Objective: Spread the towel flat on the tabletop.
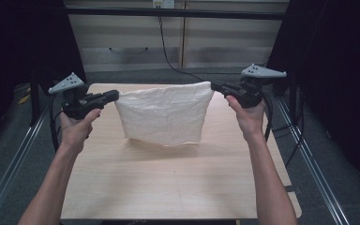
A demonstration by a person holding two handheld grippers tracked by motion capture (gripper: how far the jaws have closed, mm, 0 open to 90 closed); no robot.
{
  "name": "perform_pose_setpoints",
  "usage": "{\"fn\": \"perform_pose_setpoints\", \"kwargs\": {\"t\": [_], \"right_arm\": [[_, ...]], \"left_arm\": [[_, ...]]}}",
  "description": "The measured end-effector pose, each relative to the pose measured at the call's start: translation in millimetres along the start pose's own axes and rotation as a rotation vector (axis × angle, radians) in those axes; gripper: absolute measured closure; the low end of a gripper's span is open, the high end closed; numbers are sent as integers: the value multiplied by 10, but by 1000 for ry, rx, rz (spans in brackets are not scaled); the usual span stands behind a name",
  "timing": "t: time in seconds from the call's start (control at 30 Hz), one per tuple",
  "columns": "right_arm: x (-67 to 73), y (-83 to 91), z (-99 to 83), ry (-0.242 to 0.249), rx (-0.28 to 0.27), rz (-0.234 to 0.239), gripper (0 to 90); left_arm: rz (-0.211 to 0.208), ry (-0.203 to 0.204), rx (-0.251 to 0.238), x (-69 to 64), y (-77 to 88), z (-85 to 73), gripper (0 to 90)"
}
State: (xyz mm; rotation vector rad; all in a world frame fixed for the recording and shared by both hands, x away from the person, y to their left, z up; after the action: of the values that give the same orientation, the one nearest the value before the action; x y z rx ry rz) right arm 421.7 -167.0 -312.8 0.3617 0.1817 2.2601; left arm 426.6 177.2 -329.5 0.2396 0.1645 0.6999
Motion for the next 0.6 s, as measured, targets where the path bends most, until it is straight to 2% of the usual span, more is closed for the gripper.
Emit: {"fn": "perform_pose_setpoints", "kwargs": {"t": [0.1, 0.13, 0.17, 0.3, 0.37, 0.4, 0.47, 0.6], "right_arm": [[-6, -12, 90, 4, 1, -9, 878], [-28, -41, 180, 0, 2, -12, 878], [-43, -51, 198, 6, 8, -18, 878], [-116, -84, 237, 4, 25, -43, 878], [-212, -129, 267, -7, 33, -72, 878], [-231, -141, 271, -12, 34, -76, 878], [-278, -174, 282, -11, 38, -91, 878], [-343, -219, 275, -18, 35, -101, 878]], "left_arm": [[5, 8, -4, 17, -28, 72, 868], [-3, 15, -5, 14, -46, 118, 868], [8, 9, 0, 20, -65, 152, 868], [17, 8, 3, 55, -126, 199, 868], [25, 21, -1, 110, -191, 217, 868], [22, 52, -21, 147, -233, 233, 868], [35, 46, -22, 180, -281, 255, 868], [26, 49, -35, 153, -322, 293, 869]]}}
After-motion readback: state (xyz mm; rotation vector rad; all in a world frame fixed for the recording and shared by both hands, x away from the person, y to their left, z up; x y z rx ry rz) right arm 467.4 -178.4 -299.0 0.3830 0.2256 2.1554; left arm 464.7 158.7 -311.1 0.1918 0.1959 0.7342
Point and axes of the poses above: each handheld gripper's, and its own axes: y roughly backward along the jaws, z roughly out of its top, x roughly to its left, the point moved 8 cm from there along -y, roughly forward along the jaws, and after that the axes turned 5 degrees about -y, right-handed, at the moved point
